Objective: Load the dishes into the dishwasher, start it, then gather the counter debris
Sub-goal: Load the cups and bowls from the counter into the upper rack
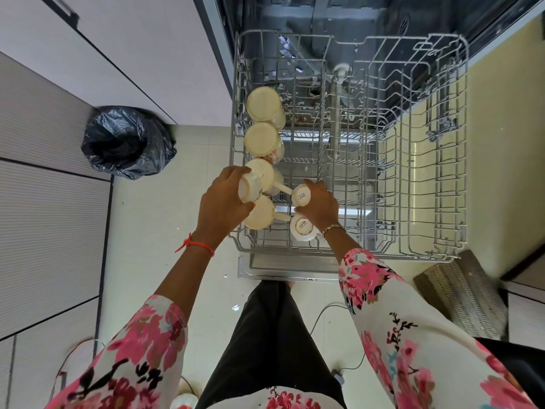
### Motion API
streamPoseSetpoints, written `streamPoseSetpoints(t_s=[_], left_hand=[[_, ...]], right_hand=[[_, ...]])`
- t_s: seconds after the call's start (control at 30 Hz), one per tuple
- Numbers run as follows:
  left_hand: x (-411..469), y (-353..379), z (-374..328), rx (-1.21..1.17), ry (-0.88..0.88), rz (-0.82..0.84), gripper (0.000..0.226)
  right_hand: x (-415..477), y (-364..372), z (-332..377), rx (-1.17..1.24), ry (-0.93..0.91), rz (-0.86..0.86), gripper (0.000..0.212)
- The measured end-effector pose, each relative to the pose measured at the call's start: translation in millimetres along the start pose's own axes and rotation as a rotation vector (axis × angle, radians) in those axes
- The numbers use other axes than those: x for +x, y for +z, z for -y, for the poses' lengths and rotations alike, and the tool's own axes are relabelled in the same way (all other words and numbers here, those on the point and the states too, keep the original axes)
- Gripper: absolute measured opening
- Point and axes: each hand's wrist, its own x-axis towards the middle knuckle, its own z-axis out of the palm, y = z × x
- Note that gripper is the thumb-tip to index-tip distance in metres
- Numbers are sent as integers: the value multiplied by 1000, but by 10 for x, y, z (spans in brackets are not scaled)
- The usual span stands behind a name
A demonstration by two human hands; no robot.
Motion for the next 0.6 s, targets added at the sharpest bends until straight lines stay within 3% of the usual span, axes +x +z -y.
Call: streamPoseSetpoints(t_s=[0.1,0.23,0.33,0.43,0.6], left_hand=[[9,-8,-28,-2,-2,7,68],[23,-25,-109,-22,7,27,70],[42,-49,-187,-49,17,42,75],[103,-65,-273,-86,42,75,86],[263,-29,-377,-153,194,154,108]], right_hand=[[-13,-64,-3,-31,2,-17,84],[-53,-262,30,55,-52,-29,78],[-106,-510,152,428,-173,-17,74],[-221,-823,415,679,-319,137,80],[-268,-964,648,495,-546,188,79]])
